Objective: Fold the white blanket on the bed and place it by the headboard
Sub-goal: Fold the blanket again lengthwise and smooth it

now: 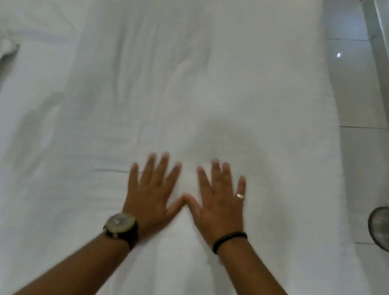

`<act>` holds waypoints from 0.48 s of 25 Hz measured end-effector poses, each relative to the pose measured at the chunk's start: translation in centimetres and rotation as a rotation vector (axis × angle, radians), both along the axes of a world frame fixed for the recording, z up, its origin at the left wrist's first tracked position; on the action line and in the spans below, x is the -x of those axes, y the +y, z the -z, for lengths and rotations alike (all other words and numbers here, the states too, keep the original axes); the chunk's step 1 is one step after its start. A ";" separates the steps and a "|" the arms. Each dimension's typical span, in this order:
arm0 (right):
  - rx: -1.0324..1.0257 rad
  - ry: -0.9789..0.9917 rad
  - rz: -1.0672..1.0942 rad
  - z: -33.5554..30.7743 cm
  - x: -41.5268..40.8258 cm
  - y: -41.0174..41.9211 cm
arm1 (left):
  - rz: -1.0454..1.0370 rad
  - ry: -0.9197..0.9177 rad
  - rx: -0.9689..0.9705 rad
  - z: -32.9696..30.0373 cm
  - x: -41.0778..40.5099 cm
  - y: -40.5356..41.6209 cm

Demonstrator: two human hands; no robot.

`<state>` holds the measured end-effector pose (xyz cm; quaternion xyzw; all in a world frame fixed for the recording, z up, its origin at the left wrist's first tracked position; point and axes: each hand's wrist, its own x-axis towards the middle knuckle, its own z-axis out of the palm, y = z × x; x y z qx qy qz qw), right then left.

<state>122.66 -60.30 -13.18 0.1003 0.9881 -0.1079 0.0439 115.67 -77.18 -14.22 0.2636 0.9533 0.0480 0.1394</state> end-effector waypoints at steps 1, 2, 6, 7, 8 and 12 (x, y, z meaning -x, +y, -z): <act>-0.031 -0.045 0.039 0.8 -2.5 1.3 | 0.038 0.021 0.032 0.3 -2.1 -2.1; -0.036 -0.080 0.147 1.1 -5.2 3.8 | -0.004 0.029 0.070 0.4 -3.0 -5.1; -0.121 -0.242 0.375 -0.3 -15.2 11.6 | -0.229 0.005 0.170 -0.8 -4.9 -18.7; -0.093 -0.290 0.405 -0.6 -16.6 12.2 | -0.221 -0.039 0.200 -1.3 -5.7 -20.5; -0.010 -0.295 0.486 -1.0 -17.8 12.5 | -0.243 -0.078 0.199 -1.6 -6.4 -21.4; 0.742 -0.189 1.076 -1.9 -21.3 15.7 | -0.806 -0.170 -0.042 -3.4 -10.7 -22.6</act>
